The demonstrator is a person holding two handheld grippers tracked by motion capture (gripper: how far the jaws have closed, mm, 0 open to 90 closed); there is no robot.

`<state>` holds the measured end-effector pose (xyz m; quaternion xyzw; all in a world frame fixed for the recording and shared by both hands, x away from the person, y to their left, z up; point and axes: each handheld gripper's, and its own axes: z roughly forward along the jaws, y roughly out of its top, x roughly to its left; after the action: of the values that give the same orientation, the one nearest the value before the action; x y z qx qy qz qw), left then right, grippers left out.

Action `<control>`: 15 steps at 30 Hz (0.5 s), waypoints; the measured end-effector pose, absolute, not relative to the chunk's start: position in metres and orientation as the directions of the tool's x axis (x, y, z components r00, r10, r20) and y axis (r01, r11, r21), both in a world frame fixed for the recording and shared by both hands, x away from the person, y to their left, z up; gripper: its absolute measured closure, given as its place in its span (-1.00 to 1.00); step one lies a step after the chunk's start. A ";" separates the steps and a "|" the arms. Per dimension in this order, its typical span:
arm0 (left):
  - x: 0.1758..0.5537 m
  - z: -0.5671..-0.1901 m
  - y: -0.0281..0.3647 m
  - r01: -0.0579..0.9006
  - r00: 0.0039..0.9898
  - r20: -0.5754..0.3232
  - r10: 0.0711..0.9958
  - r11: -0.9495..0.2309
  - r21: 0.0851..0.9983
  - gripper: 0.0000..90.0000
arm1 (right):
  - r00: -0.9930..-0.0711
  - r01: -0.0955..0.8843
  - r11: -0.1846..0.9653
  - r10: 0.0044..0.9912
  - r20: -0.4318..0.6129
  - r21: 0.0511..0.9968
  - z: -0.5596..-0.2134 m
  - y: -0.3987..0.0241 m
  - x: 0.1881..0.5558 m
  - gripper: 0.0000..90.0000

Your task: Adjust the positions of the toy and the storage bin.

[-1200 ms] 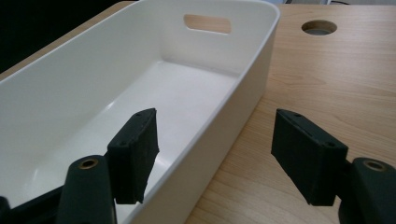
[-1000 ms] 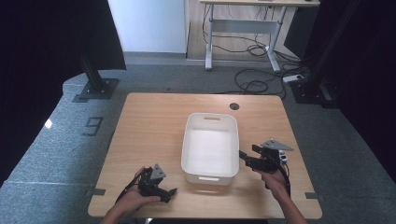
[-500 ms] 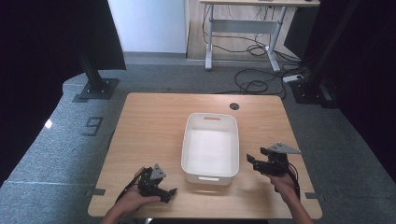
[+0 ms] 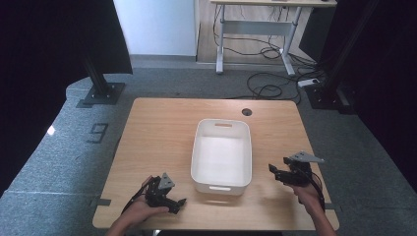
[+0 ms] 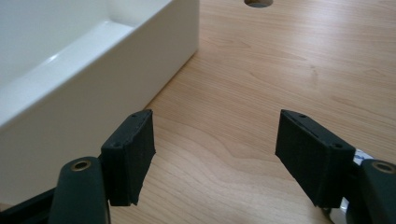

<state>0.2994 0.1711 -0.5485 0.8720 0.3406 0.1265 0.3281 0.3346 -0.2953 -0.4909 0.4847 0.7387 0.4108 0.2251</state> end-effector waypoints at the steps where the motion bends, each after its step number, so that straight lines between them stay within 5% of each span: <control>1: 0.299 -0.549 0.171 0.511 0.736 -0.003 0.677 -0.552 0.659 -1.00 | -0.423 0.533 0.191 0.904 0.065 0.824 -0.491 -0.297 0.335 -0.38; 15: 0.299 -0.548 0.171 0.511 0.736 -0.003 0.677 -0.553 0.658 -1.00 | -0.397 0.555 0.186 0.916 0.061 0.811 -0.493 -0.306 0.337 -0.38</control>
<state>0.2994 0.1711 -0.5484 0.8721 0.3404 0.1263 0.3280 0.3372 -0.3060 -0.4932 0.4998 0.7358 0.3962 0.2277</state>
